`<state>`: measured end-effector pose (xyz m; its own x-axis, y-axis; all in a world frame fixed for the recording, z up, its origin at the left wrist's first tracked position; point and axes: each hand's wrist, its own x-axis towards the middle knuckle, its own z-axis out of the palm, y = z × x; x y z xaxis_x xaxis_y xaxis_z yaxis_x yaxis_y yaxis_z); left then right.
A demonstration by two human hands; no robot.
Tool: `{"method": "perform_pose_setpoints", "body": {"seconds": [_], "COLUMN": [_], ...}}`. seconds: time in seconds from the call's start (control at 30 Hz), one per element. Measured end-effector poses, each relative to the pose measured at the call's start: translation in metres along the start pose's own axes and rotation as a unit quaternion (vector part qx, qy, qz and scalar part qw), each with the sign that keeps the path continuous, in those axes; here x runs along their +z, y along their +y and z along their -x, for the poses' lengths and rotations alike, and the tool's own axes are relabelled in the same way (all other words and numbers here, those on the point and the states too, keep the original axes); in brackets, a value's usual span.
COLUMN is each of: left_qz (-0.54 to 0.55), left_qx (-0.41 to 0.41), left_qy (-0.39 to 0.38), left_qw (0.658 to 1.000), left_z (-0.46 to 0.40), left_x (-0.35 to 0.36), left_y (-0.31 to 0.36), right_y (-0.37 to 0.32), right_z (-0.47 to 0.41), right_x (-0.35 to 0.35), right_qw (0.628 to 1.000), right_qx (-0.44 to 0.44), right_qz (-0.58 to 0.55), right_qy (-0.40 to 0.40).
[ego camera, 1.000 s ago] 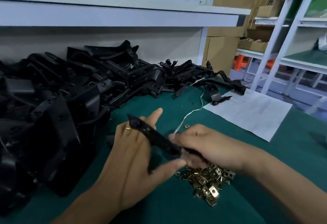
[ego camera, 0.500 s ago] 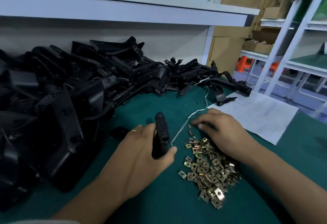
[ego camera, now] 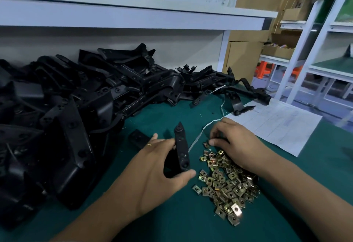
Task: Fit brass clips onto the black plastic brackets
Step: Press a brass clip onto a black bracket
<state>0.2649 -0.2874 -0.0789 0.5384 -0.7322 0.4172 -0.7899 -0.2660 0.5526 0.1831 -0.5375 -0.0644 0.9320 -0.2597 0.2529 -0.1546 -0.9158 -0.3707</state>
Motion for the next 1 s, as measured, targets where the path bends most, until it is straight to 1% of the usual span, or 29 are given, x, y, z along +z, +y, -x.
{"method": "perform_pose_setpoints", "body": {"seconds": [0.07,0.1,0.13,0.2,0.27,0.33,0.43,0.53,0.77,1.0], "left_qz": [-0.039,-0.063,-0.088,-0.127,-0.148,-0.158,-0.161,-0.165,-0.166,-0.167], "left_qx": [0.020,0.032,0.044,0.062,0.074,0.082,0.087,0.086,0.080,0.088], "left_qy": [0.004,0.001,-0.004,-0.007,-0.014,-0.019,-0.013,-0.008,0.014,0.017], "left_qw": [0.999,0.997,0.995,0.990,0.986,0.984,0.983,0.982,0.983,0.982], "left_z": [0.000,0.000,0.001,0.001,0.000,-0.001,-0.001,-0.001,-0.001,-0.001], "left_x": [0.001,0.001,0.001,0.000,-0.001,-0.002,-0.003,-0.004,-0.003,-0.001], "left_y": [0.000,-0.001,-0.001,-0.001,0.001,0.002,0.002,0.003,0.004,0.003], "right_y": [0.001,0.001,0.001,-0.006,-0.022,-0.037,-0.051,-0.059,-0.064,-0.067], "right_z": [0.004,0.007,0.010,0.015,0.017,0.018,0.020,0.022,0.024,0.024], "right_x": [-0.005,-0.009,-0.014,-0.023,-0.026,-0.023,-0.018,-0.016,-0.012,-0.010], "right_qw": [1.000,0.999,0.998,0.985,0.956,0.922,0.886,0.869,0.858,0.854], "right_qx": [0.022,0.036,0.046,0.032,-0.013,-0.046,-0.045,-0.027,-0.005,-0.007], "right_qz": [0.011,-0.006,-0.044,-0.163,-0.288,-0.385,-0.461,-0.494,-0.512,-0.519], "right_qy": [-0.013,-0.005,0.014,0.053,0.049,0.011,-0.027,-0.015,0.031,0.020]}}
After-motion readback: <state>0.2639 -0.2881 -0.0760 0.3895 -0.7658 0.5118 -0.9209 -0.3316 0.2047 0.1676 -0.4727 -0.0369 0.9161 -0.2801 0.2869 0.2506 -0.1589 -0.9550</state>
